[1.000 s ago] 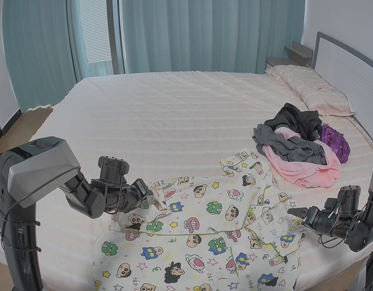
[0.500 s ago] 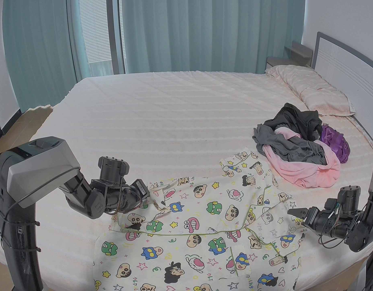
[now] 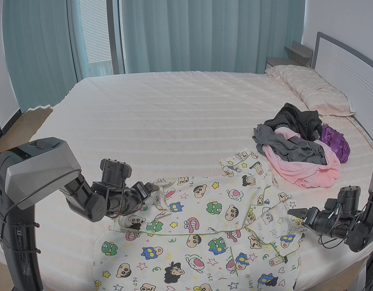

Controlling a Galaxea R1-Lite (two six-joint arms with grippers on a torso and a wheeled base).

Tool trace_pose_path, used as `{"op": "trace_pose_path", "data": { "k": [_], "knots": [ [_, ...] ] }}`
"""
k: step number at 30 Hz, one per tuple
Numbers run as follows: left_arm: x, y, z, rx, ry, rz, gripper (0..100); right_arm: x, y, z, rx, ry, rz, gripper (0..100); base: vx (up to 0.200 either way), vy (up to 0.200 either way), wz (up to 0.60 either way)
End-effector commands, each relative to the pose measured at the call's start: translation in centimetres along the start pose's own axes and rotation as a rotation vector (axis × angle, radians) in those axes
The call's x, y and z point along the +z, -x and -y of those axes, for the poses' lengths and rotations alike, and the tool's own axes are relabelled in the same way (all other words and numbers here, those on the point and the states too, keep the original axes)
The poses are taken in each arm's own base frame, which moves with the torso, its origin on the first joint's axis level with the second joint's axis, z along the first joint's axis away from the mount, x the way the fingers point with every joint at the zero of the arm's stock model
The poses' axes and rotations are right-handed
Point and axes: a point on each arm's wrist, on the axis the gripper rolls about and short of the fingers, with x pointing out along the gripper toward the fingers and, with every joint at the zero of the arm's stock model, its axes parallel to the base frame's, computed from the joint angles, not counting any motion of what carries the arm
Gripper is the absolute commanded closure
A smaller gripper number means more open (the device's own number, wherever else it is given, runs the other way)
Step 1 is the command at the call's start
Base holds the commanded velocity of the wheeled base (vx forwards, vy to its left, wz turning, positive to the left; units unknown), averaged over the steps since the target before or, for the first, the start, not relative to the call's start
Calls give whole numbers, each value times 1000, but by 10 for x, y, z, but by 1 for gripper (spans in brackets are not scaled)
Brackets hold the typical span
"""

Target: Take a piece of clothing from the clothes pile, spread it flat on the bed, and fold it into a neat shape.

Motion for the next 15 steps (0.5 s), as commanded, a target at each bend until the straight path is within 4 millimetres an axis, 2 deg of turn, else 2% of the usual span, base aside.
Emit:
{"op": "trace_pose_path", "data": {
  "k": [1, 4, 9, 15],
  "knots": [
    [1, 0, 0, 37, 24, 50, 0, 0, 0, 0, 0, 0, -1, 0, 0, 0, 0],
    [3, 8, 9, 21, 106, 79, 0, 0, 0, 0, 0, 0, -3, 0, 0, 0, 0],
    [9, 29, 19, -20, 111, 107, 0, -1, 0, 0, 0, 0, -3, 0, 0, 0, 0],
    [13, 42, 21, -45, 109, 111, 0, -1, 0, 0, -1, 0, -2, 0, 0, 0, 0]
  ]
}}
